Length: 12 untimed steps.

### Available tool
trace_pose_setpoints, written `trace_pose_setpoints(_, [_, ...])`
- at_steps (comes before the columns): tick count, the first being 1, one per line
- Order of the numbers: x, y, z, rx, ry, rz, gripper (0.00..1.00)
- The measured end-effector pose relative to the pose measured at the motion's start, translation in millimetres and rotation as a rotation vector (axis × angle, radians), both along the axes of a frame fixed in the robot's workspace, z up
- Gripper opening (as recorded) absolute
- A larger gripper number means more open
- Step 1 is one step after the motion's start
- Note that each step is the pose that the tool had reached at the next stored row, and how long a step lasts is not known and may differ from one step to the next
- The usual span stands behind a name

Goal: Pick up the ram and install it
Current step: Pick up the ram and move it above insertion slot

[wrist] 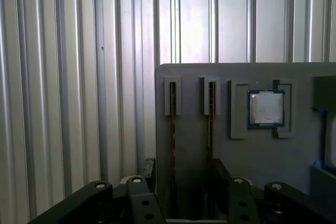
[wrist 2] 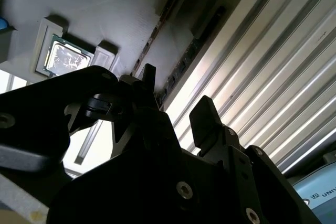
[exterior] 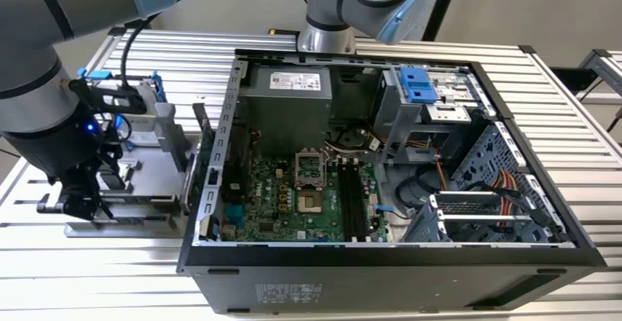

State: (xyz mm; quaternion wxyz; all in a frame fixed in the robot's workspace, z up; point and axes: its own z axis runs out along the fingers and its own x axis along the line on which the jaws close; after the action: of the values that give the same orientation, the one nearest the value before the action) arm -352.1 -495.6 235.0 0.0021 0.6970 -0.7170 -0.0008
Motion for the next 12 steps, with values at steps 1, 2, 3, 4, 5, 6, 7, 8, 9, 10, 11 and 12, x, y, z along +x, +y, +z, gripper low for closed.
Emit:
trace_pose_setpoints(1, [0.0,-0.1,-0.2,0.0001,-0.0001,0.0,1.0])
trace_pose_setpoints(2, [0.1,-0.2,-0.3,0.0001,-0.0001,0.0,1.0])
trace_pose_setpoints(3, [0.1,-0.4,-0.4,0.0001,-0.0001,0.0,1.0])
trace_pose_setpoints(4, [0.1,-0.6,-0.5,0.0001,-0.0001,0.0,1.0])
trace_pose_setpoints(5, [0.1,-0.8,-0.5,0.0,0.0,0.0,1.0])
trace_pose_setpoints(6, [0.1,-1.1,-0.6,0.0001,0.0,0.0,1.0])
trace_pose_setpoints(7, [0.1,-1.3,-0.7,0.0001,0.0,0.0,1.0])
trace_pose_setpoints(8, [0.1,-1.6,-0.8,0.0001,0.0,0.0,1.0])
trace_pose_setpoints(9, [0.1,-1.8,-0.9,0.0001,-0.0001,0.0,1.0])
trace_pose_setpoints(10, [0.1,-2.1,-0.9,0.0,0.0,0.0,1.0])
trace_pose_setpoints(11, [0.1,-2.3,-1.0,0.0,0.0,0.0,1.0])
trace_pose_setpoints(12, [0.1,-2.6,-1.1,0.0,-0.0001,0.0,1.0])
